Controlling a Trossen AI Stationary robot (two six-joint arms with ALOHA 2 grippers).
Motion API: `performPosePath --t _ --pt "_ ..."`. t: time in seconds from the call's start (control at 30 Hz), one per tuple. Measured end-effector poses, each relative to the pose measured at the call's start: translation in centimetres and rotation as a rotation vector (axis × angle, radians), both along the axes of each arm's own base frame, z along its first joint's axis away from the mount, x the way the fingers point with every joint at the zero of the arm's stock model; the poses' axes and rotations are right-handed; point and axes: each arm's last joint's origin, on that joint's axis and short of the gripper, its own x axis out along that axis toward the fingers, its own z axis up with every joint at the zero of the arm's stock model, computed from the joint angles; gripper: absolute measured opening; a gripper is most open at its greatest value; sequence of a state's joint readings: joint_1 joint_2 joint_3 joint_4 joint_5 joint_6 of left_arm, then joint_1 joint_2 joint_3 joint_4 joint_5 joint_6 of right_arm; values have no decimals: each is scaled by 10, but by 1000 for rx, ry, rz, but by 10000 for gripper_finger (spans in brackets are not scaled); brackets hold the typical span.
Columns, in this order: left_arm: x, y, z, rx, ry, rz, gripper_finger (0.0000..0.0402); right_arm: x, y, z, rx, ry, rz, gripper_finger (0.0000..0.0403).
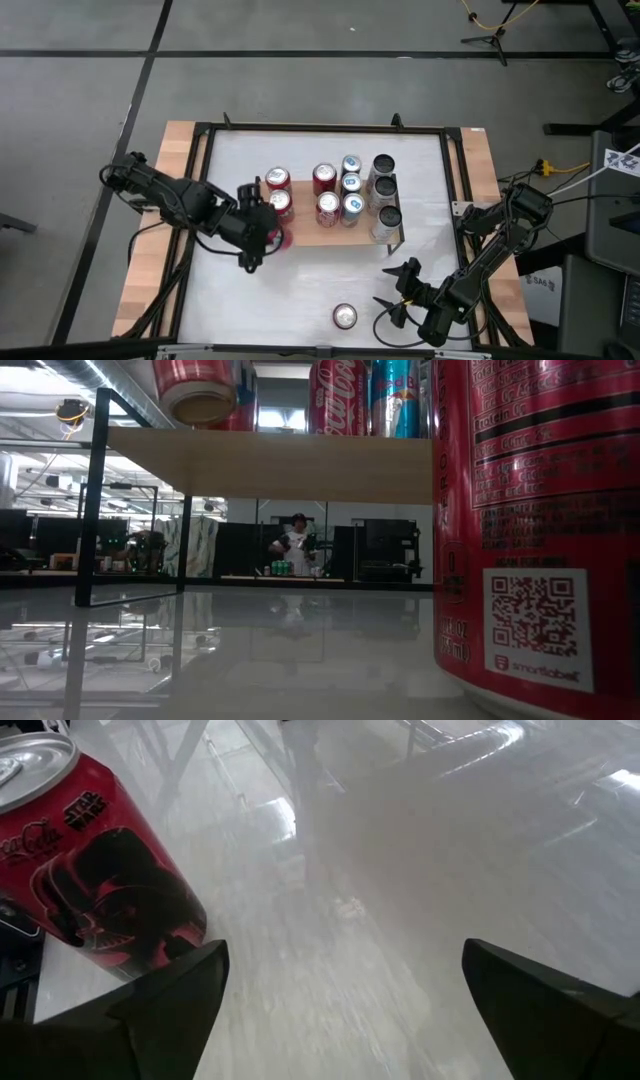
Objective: Place canned beverage on shelf
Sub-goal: Put the red soda can on the shelf aligned with the other red soda cans
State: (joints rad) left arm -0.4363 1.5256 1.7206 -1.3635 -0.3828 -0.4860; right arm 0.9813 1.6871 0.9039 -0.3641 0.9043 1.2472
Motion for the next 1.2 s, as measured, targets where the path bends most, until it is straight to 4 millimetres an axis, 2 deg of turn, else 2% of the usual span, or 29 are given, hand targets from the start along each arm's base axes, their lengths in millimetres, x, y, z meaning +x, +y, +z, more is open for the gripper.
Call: performPosePath --t 0.83,1.2 --pt "0 0 0 178 65 -311 279 0 0 0 -1 0 0 392" --pt "5 -4 -6 179 107 -368 280 0 0 0 0 0 0 392"
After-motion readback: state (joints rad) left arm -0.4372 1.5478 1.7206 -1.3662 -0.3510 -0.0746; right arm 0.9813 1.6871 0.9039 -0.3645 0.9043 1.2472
